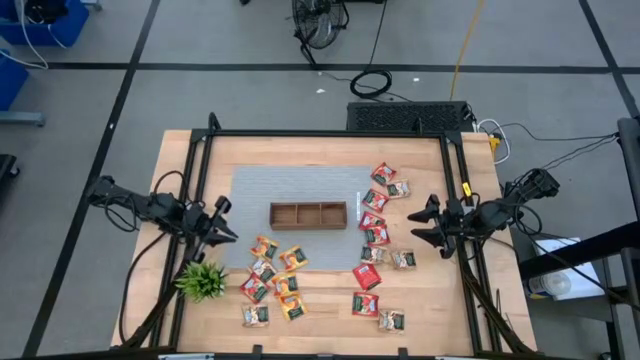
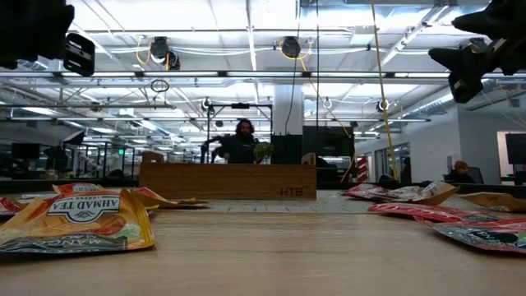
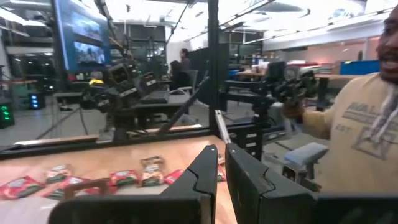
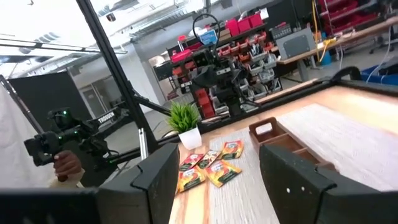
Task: Pick & Place Tea
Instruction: Put the red tea bag into the wooden organizer
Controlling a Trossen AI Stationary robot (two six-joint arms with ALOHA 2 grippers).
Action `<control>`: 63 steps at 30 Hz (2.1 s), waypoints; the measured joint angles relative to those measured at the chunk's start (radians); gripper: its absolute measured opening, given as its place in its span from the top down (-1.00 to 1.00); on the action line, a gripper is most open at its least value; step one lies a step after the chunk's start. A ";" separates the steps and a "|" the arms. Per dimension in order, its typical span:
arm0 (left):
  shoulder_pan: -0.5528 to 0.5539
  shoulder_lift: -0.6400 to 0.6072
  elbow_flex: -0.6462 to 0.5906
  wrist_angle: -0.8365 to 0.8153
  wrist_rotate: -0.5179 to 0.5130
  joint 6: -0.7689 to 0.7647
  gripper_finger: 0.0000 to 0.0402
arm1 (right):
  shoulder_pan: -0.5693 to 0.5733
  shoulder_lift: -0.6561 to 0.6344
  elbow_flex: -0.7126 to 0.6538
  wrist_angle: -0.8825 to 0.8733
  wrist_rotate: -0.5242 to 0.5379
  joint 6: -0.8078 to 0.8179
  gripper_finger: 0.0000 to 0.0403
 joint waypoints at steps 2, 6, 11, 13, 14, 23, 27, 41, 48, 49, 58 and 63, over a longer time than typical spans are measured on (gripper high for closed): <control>0.000 0.000 0.000 0.000 -0.002 -0.002 0.83 | 0.000 0.000 0.000 0.029 0.001 -0.040 -0.03; 0.000 0.000 0.000 -0.001 -0.002 0.001 0.83 | -0.002 0.002 0.000 0.150 0.154 -0.134 -0.03; 0.000 0.000 0.000 -0.001 -0.001 0.001 0.83 | -0.045 0.097 0.105 0.051 0.388 -0.233 -0.03; 0.000 0.000 0.000 -0.001 -0.001 -0.003 0.83 | -0.075 0.194 0.236 -0.072 0.388 -0.158 -0.03; 0.000 0.000 0.000 -0.001 0.000 -0.003 0.83 | -0.096 0.246 0.297 -0.141 0.398 -0.115 -0.03; 0.000 0.000 0.000 -0.005 0.000 -0.004 0.83 | -0.576 0.955 0.875 -0.952 0.101 0.112 -0.03; 0.000 0.000 0.000 -0.004 0.000 -0.006 0.83 | -0.838 1.189 0.983 -1.009 -0.053 -0.011 -0.03; 0.000 0.000 0.000 -0.005 0.000 -0.006 0.83 | -1.257 1.516 1.007 -0.722 -0.553 -0.134 -0.03; 0.000 0.000 0.000 -0.005 0.001 -0.006 0.83 | -1.291 1.587 1.007 -0.738 -0.558 -0.143 -0.03; 0.000 0.000 0.000 -0.005 0.001 -0.005 0.83 | -1.291 1.600 1.007 -0.749 -0.560 -0.143 -0.03; 0.000 0.000 0.000 -0.005 0.001 -0.006 0.83 | -1.289 1.664 1.007 -0.755 -0.584 -0.148 -0.03; 0.000 0.000 0.000 -0.005 0.001 -0.006 0.83 | -1.290 1.666 1.007 -0.762 -0.580 -0.159 -0.03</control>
